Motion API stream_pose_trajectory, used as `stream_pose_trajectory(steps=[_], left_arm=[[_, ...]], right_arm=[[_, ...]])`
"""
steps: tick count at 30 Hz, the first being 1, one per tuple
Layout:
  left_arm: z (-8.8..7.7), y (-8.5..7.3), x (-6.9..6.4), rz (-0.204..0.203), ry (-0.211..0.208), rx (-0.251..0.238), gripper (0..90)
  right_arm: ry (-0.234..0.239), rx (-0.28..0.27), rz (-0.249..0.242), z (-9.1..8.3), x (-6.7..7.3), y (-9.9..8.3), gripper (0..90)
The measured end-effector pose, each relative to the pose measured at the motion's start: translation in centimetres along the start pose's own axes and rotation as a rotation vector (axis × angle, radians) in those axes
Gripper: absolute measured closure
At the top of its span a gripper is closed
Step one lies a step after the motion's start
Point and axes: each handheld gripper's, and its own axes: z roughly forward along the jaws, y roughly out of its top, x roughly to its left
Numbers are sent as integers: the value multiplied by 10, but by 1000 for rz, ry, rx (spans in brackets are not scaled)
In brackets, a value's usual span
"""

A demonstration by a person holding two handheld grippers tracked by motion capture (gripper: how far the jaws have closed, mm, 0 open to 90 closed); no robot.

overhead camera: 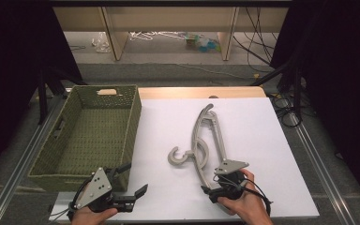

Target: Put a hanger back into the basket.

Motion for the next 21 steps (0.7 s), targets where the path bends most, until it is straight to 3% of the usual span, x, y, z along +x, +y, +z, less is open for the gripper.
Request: stream_pose_trajectory(steps=[9,10,12,14,15,21], left_arm=[[0,-1,-1,10,-7,10,154],[1,0,-1,10,-8,11,155],[1,0,-1,15,-8,11,155],[1,-1,-2,7,-8,12,155],[1,0,-1,28,-12,14,155],[2,0,-3,23,-20,6,156]], right_arm=[[4,112,-7,31,-4,24,379],[-23,114,-9,37,-4,27,382],[-25,175,2,45,-6,31,409],[-24,180,-9,47,-6,32,420],[-19,194,7,49,-6,33,446],[25,203,46,48,-13,35,548]])
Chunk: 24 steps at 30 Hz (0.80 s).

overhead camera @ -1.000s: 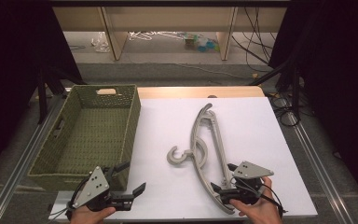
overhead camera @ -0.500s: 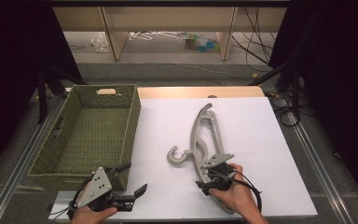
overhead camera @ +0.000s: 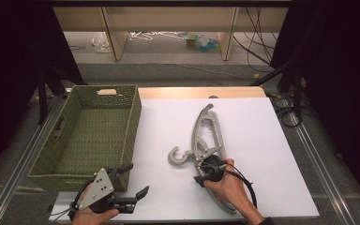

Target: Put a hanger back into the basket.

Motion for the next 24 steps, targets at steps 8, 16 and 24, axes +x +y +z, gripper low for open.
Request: stream_pose_trajectory(steps=[8,16,24], left_arm=[[-1,1,0,9,2,12,157],[-2,1,-1,6,3,10,157],[-1,1,0,16,3,11,157]], right_arm=[[1,13,14,-11,-4,1,631],[34,-46,38,-38,-16,-1,680],[45,-52,48,-51,-28,-10,706]])
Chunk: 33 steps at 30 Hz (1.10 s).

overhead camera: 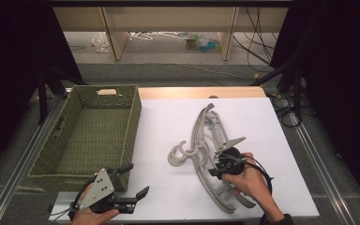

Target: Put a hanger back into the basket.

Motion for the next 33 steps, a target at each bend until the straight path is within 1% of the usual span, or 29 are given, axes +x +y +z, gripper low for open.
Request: stream_pose_trajectory(steps=[1,2,4,5,7,8,9,10,11,12,13,14,15,16,17,18,19,20,21,22,23,24,25,26,27,28,31,32,33], left_arm=[[0,0,0,-1,0,2,157],[0,0,-1,0,4,9,157],[0,0,-1,2,4,7,158],[0,0,-1,0,4,6,158],[0,0,-2,-5,6,6,158],[0,0,-1,2,7,7,158],[0,0,-1,2,8,8,158],[1,0,-1,2,7,7,158],[1,0,-1,1,7,7,158],[1,0,-1,3,7,8,158],[1,0,-2,-2,6,9,158],[1,0,-1,-3,5,9,158],[1,0,-1,-3,5,9,158],[1,0,-1,-4,8,11,158],[1,0,-1,-4,8,11,158],[1,0,-1,-6,7,11,158],[1,0,-1,-7,8,11,158],[1,0,-1,0,8,10,158],[1,0,-1,-3,9,10,158],[1,0,-1,-2,8,12,158],[1,0,-1,-3,10,13,158],[1,0,-1,6,10,18,158],[3,0,-2,2,8,15,158],[3,0,-2,14,8,26,158],[6,1,-4,23,8,31,158],[6,1,-4,23,8,31,158],[17,5,-7,34,9,55,158],[25,7,-10,52,-3,81,159],[25,7,-10,52,-3,81,163]], right_arm=[[-6,-9,-4,-2,-2,-1,708],[4,-23,-12,-6,-4,-2,712],[2,-31,8,-13,-7,-4,720],[-10,-63,1,-20,-13,-8,730],[-12,-71,-2,-24,-16,-9,734],[-14,-84,15,-29,-19,-11,739],[-24,-108,2,-32,-23,-13,743],[-20,-136,30,-36,-25,-15,748],[-26,-165,25,-42,-33,-19,762],[-26,-166,48,-46,-34,-19,771],[-32,-180,54,-49,-36,-20,786],[-42,-217,60,-51,-38,-22,812],[-42,-217,60,-51,-38,-22,812],[-10,-261,51,-58,-42,-22,817],[-10,-261,51,-58,-42,-22,817],[13,-270,58,-61,-41,-22,817],[-26,-256,19,-63,-40,-20,816],[7,-255,-16,-64,-37,-19,817],[7,-255,-16,-64,-37,-19,817],[4,-254,-31,-64,-35,-18,818],[22,-248,-52,-64,-34,-18,817],[37,-238,-64,-64,-32,-18,817],[46,-237,-83,-65,-30,-18,818],[58,-226,-98,-65,-28,-17,818],[88,-225,-124,-67,-25,-17,817],[88,-225,-124,-67,-25,-17,817],[134,-226,-167,-71,-19,-18,817],[173,-227,-191,-73,-16,-19,817],[173,-227,-191,-73,-16,-19,817]])
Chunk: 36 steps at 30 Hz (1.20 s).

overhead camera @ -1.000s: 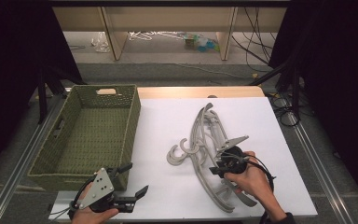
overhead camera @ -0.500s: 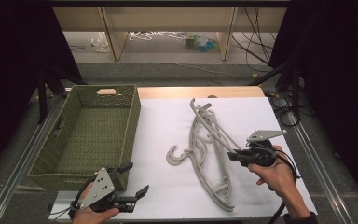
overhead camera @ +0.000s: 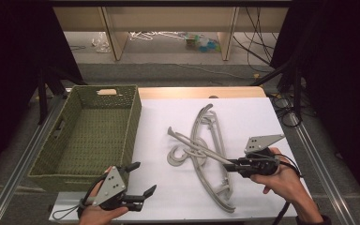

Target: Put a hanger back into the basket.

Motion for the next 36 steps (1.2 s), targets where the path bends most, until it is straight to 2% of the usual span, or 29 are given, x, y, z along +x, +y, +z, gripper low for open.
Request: stream_pose_trajectory(steps=[2,3,4,5,8,10,11,13,15,19,21,22,23,26,27,29,30,31,32,34,36], left_arm=[[12,4,-5,20,-14,29,170],[17,6,-6,31,-19,47,175],[24,9,-8,47,-42,58,181],[24,9,-8,47,-42,58,194],[35,13,-9,91,-70,70,211],[43,16,-9,100,-105,84,224],[47,18,-9,116,-129,99,238],[57,19,-11,151,-149,125,259],[65,21,-12,159,-178,140,283],[77,23,-13,233,-195,180,356],[81,23,-11,244,-212,185,390],[84,23,-11,271,-228,193,429],[84,23,-11,271,-228,193,443],[92,23,-11,343,-262,217,489],[92,23,-11,343,-262,217,498],[97,25,-12,387,-287,227,520],[99,25,-14,379,-291,222,534],[100,26,-13,409,-300,236,554],[102,26,-14,412,-292,224,585],[104,27,-13,416,-308,228,656],[104,28,-10,432,-332,228,677]], right_arm=[[34,3,-41,0,4,-1,817],[49,9,-47,1,6,-2,816],[65,25,-76,3,10,-4,817],[65,25,-76,3,10,-4,817],[107,41,-105,8,16,-7,817],[130,51,-122,9,19,-7,817],[137,53,-127,9,20,-7,817],[156,58,-139,9,22,-6,817],[163,60,-144,10,24,-6,817],[179,56,-154,10,24,-8,816],[179,65,-158,10,24,-9,817],[188,65,-161,11,24,-10,816],[188,65,-161,11,24,-10,816],[193,68,-163,12,24,-10,816],[193,68,-163,12,24,-10,816],[196,67,-164,12,24,-10,816],[195,68,-165,12,24,-10,816],[195,66,-165,12,24,-10,816],[197,62,-167,12,24,-10,816],[201,64,-170,12,24,-11,816],[203,60,-172,11,24,-11,815]])
